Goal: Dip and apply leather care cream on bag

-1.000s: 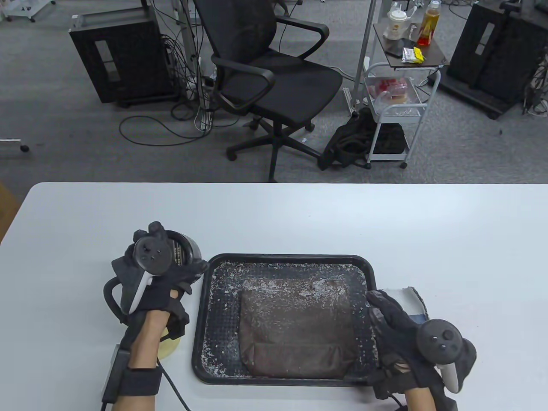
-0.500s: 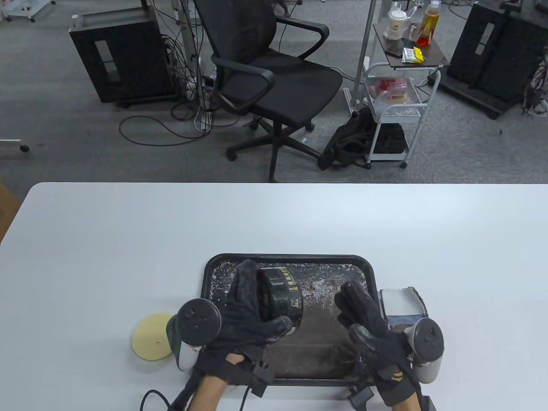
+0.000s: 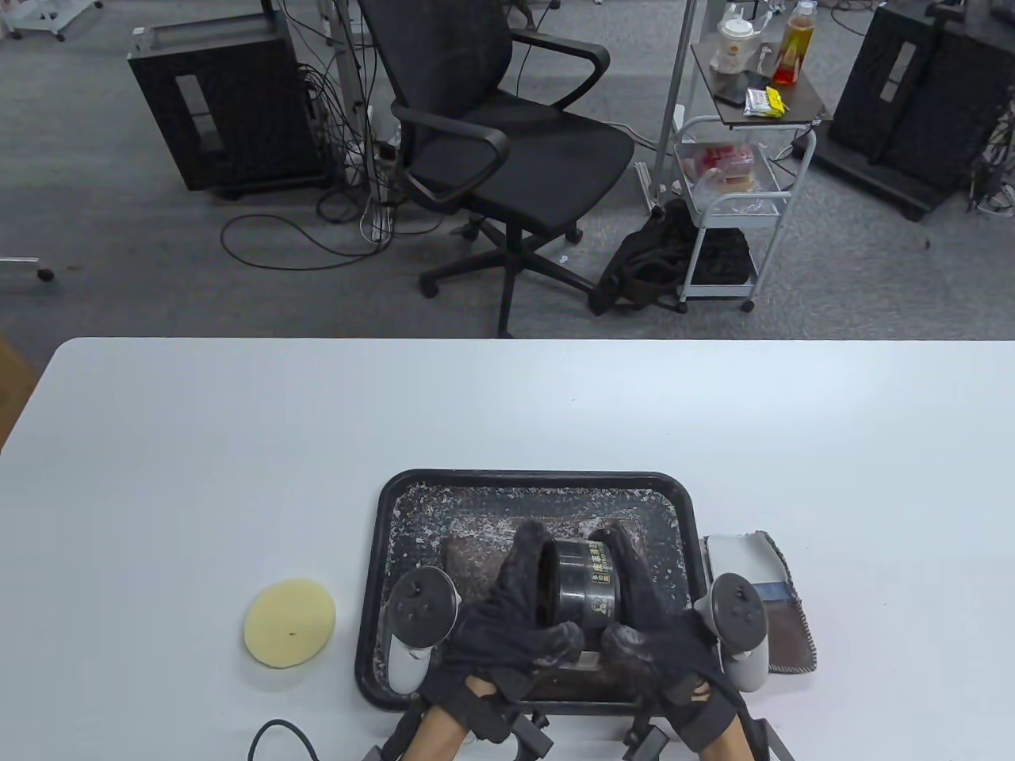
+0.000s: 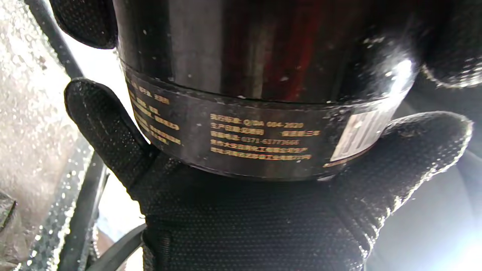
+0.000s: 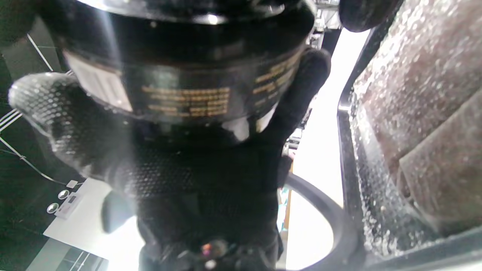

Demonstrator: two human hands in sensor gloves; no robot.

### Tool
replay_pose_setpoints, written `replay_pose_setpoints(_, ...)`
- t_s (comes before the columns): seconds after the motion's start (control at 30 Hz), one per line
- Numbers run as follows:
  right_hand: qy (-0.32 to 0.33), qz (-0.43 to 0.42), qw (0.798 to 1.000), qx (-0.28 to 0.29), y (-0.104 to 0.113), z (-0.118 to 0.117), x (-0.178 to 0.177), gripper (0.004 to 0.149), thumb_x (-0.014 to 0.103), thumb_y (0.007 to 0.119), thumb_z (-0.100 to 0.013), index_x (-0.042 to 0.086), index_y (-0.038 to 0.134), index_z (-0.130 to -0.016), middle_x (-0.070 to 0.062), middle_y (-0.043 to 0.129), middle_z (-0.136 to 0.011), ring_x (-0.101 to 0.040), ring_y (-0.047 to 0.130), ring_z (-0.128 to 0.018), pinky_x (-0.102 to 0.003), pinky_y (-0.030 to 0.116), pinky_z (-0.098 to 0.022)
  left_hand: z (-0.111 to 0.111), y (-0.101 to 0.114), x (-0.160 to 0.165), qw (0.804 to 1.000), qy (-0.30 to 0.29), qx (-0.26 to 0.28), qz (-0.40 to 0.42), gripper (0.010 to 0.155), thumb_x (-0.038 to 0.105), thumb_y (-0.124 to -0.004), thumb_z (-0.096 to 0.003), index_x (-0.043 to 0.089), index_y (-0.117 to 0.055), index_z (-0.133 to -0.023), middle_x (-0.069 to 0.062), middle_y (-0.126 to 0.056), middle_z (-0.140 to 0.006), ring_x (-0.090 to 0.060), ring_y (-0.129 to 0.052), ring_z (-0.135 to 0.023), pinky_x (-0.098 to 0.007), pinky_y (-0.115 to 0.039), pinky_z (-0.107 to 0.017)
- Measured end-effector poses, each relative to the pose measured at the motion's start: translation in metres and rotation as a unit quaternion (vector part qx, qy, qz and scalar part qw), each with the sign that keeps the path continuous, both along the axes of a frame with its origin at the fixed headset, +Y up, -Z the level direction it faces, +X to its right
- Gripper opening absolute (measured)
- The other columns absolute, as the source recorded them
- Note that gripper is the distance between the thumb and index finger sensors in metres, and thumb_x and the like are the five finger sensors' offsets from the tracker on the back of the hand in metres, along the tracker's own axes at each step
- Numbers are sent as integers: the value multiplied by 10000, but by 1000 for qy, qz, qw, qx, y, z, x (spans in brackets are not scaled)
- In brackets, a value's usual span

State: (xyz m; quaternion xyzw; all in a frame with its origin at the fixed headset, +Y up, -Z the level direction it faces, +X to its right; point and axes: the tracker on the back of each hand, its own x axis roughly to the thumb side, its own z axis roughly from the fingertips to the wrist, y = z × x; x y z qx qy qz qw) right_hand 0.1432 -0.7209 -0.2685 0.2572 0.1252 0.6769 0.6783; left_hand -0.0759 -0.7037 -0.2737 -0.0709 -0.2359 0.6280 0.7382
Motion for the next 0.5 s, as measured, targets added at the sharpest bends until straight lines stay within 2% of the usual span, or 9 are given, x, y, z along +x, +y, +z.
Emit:
replay_pose_setpoints(0.07, 1, 13, 1000, -3, 0, 1, -1, 1199, 779, 781, -370, 282, -47, -1079, -180, -8, -1119, -596, 282, -1016, -732, 557, -655, 0, -2, -1, 1000, -3, -9, 0, 1163, 859, -826, -226, 337, -203, -1059, -87, -251, -1151, -425, -446, -1066, -618, -722, -632)
replay_pose_setpoints(0.17, -28, 20, 999, 18, 4, 3, -2, 1202, 767, 816, -369, 269, 4, -1101, -197, 68, -1134, -596, 383, -1013, -654, 644, -659, 0, -3, -1, 1000, -5, -19, 8, 1147, 865, -827, -224, 345, -246, -1066, -84, -271, -1151, -430, -468, -1057, -614, -736, -623)
replay_pose_setpoints(0.33, -66, 8, 997, 28, 8, 7, 2, 1194, 734, 885, -336, 246, 142, -1134, -230, 178, -1142, -642, 488, -981, -668, 684, -634, 1, -2, -1, 999, -2, -32, -1, 1137, 881, -819, -221, 349, -276, -1067, -101, -320, -1147, -455, -530, -1031, -586, -812, -565)
replay_pose_setpoints(0.5, -91, 14, 995, 36, 7, 10, 8, 1184, 710, 922, -311, 238, 223, -1142, -245, 232, -1144, -662, 543, -962, -683, 706, -615, -1, -7, 2, 998, -12, -65, 7, 1126, 872, -832, -221, 356, -298, -1067, -116, -339, -1143, -473, -543, -1020, -600, -813, -562)
